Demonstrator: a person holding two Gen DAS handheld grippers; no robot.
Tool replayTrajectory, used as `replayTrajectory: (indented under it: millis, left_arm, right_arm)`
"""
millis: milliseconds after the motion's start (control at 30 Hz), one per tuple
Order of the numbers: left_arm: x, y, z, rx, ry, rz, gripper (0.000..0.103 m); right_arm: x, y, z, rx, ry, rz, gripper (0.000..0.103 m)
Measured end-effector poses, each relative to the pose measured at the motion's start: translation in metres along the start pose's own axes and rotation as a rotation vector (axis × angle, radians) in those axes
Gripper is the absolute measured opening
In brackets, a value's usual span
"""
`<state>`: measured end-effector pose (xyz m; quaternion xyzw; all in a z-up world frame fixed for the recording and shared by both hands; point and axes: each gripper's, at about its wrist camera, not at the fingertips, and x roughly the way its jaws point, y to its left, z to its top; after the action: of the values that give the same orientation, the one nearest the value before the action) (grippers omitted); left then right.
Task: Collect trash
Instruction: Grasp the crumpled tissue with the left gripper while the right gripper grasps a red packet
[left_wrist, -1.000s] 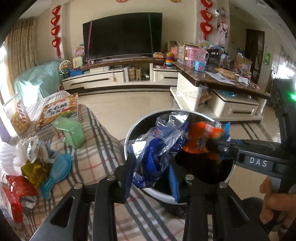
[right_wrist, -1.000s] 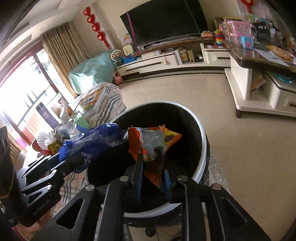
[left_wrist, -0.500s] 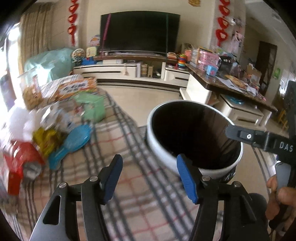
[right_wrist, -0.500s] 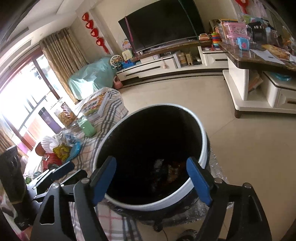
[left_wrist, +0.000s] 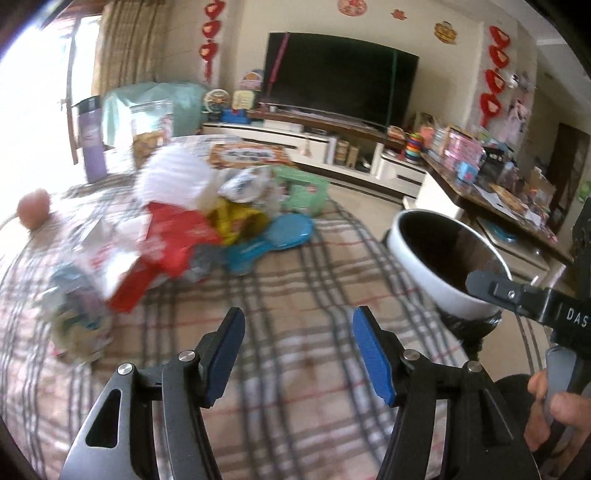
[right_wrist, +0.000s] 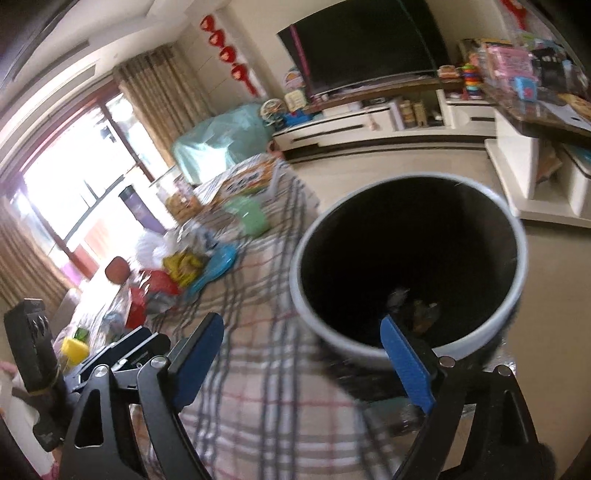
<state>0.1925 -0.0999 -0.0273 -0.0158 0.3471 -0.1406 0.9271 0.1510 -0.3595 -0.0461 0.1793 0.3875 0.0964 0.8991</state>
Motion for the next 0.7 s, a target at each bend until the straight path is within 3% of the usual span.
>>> replayTrajectory:
  millis: [433, 700]
  left_arm:
    - [-0.064, 0.043, -0.047, -0.129, -0.009, 0.121, 0.061]
    - [-0.085, 0.051, -0.054, -0.180, -0.003, 0.176, 0.061]
  right_arm:
    - [0.034, 0.073, -0.020, -0.110, 0.068, 0.096, 0.089]
    - [0.061, 0.103, -0.026, -0.156, 0.097, 0.128, 0.089]
